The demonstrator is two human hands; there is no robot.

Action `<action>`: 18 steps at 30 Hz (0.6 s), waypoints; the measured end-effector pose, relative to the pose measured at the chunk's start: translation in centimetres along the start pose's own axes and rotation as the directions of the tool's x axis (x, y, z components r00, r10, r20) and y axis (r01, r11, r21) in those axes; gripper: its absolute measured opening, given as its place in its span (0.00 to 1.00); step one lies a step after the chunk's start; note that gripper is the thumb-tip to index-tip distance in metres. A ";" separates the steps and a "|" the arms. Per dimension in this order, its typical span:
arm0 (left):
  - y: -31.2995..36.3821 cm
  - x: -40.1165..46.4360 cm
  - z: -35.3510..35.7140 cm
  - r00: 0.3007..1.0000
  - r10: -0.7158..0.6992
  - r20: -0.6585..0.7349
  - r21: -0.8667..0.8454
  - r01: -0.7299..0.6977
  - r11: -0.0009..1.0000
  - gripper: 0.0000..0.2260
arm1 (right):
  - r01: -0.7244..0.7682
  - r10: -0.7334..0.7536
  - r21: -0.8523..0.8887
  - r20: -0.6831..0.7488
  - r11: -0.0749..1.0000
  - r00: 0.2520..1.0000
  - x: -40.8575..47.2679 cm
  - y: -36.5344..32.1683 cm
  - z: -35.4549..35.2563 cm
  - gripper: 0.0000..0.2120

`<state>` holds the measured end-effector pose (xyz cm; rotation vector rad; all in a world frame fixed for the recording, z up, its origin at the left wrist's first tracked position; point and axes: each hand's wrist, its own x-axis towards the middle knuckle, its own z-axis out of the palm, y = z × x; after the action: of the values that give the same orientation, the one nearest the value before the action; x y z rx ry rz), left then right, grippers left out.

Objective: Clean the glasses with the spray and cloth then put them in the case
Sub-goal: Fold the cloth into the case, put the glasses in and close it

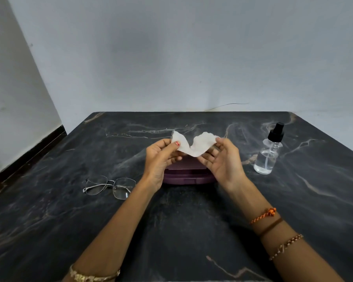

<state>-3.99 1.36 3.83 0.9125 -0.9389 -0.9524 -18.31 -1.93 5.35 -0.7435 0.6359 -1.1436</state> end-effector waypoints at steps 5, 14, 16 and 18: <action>0.3 0.1 -0.3 0.999 -0.034 0.013 0.002 0.034 0.999 0.06 | -0.003 0.001 -0.048 -0.050 0.999 0.999 0.2 -0.4 -0.8 0.06; 0.8 0.4 -0.9 0.983 -0.107 -0.146 0.119 0.125 0.985 0.02 | 0.117 -0.153 -0.422 -0.053 0.899 0.987 0.5 -0.8 -1.7 0.08; 1.1 0.6 -1.4 0.983 -0.086 -0.161 0.226 0.121 0.967 0.04 | 0.138 -0.193 -0.559 -0.041 0.818 0.980 0.6 -0.9 -1.9 0.08; 1.5 0.8 -2.1 0.987 -0.037 -0.159 0.370 0.094 0.924 0.06 | 0.162 -0.225 -0.656 -0.012 0.737 0.974 0.8 -1.2 -2.4 0.08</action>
<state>-1.45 1.53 4.69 1.3300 -0.9845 -0.7577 -20.55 -3.39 4.79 -1.3917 1.0837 -1.1501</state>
